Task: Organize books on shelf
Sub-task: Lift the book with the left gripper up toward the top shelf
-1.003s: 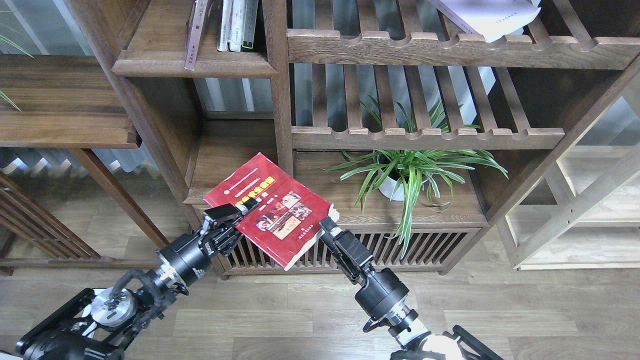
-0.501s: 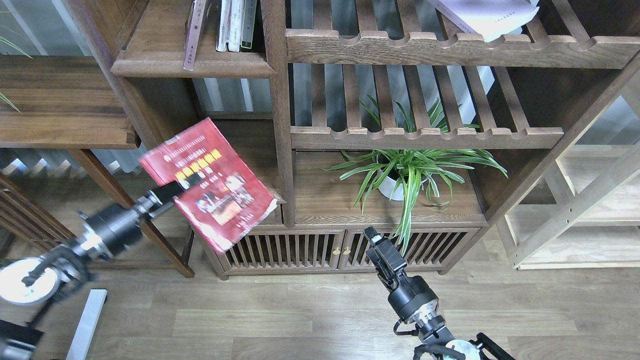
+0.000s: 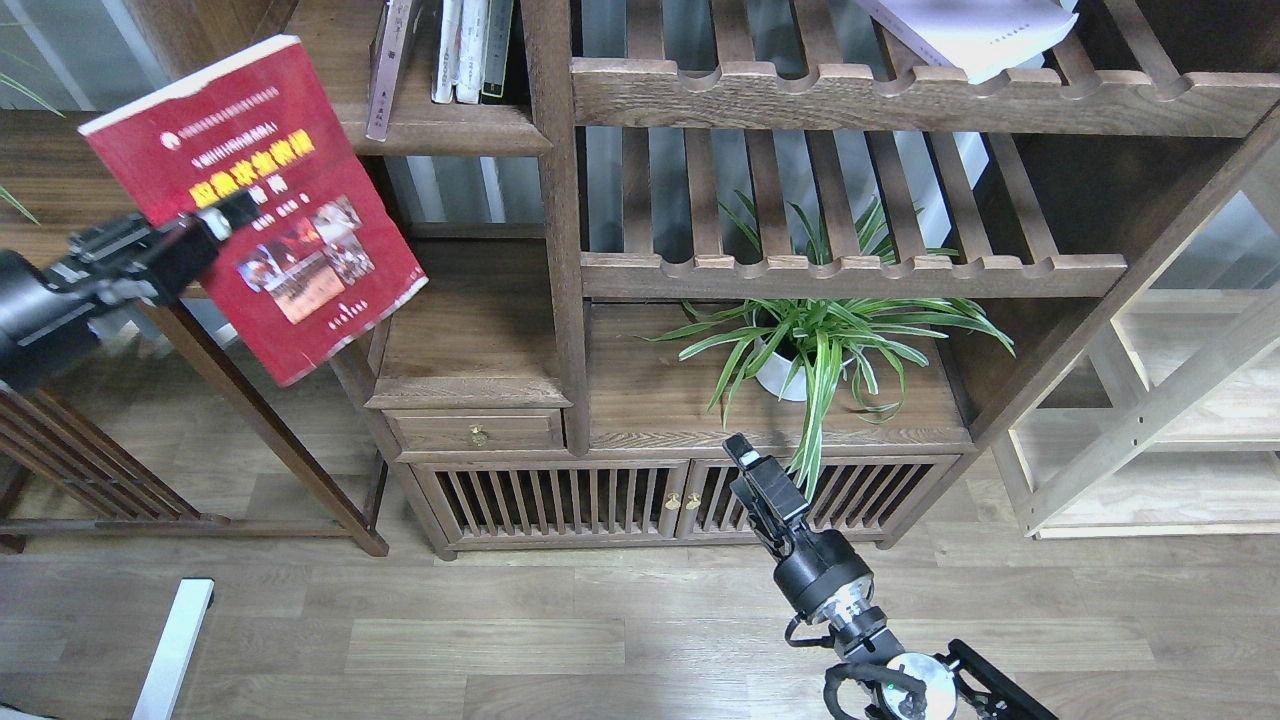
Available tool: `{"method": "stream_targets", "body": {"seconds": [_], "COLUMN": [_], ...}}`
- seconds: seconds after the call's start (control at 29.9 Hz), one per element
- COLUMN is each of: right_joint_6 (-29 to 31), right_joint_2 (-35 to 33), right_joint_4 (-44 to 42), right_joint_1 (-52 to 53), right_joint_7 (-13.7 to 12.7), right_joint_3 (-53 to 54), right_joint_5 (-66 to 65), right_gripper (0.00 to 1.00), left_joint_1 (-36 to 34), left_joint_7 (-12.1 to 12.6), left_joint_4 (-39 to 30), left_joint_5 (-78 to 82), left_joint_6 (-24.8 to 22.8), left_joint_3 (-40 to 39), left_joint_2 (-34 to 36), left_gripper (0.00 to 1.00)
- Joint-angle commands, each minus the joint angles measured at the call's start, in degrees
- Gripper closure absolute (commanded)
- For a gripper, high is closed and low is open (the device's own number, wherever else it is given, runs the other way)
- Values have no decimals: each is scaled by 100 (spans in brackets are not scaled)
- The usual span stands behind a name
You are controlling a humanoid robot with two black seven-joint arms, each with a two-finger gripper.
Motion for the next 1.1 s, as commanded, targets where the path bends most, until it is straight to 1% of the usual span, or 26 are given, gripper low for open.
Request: {"method": "stream_targets", "body": {"seconds": [0.0,0.2,0.37,0.47,0.77,0.94,1.07], "right_joint_6": [-1,-1,-1,-1,-1,-1,-1], "right_joint_2": [0,0,0,0,0,0,0], "right_joint_4": [-1,-1,-1,8,17,26,43], "right_joint_1": [19,81,116,142,151,151,151], "right_joint_7": [-9,-9,-9,-9,-9,-9,-9], "right_joint_3": [-9,-36,-45,-45,-36,-45,-45], "right_joint_5": [0,17,9,17,17,17,17], "right_gripper": [1,1,1,1,1,1,1], "left_joint_1": [-150,-546,-914,-1178,-1592,-1987,-2347], "left_joint_7": [-1,-1,-1,-1,-1,-1,-1], "left_joint_4": [-172,-234,-146,12,407,609,812], "left_joint_5": [194,257,388,590,740,915,969], "left_joint_6": [0,0,0,0,0,0,0], "left_joint_3": [-354,-724,-760,-742,-619,-356,-58], "left_joint_2": [100,293,574,610,575,443,206], "left_gripper": [98,98,97,97,97,98,97]}}
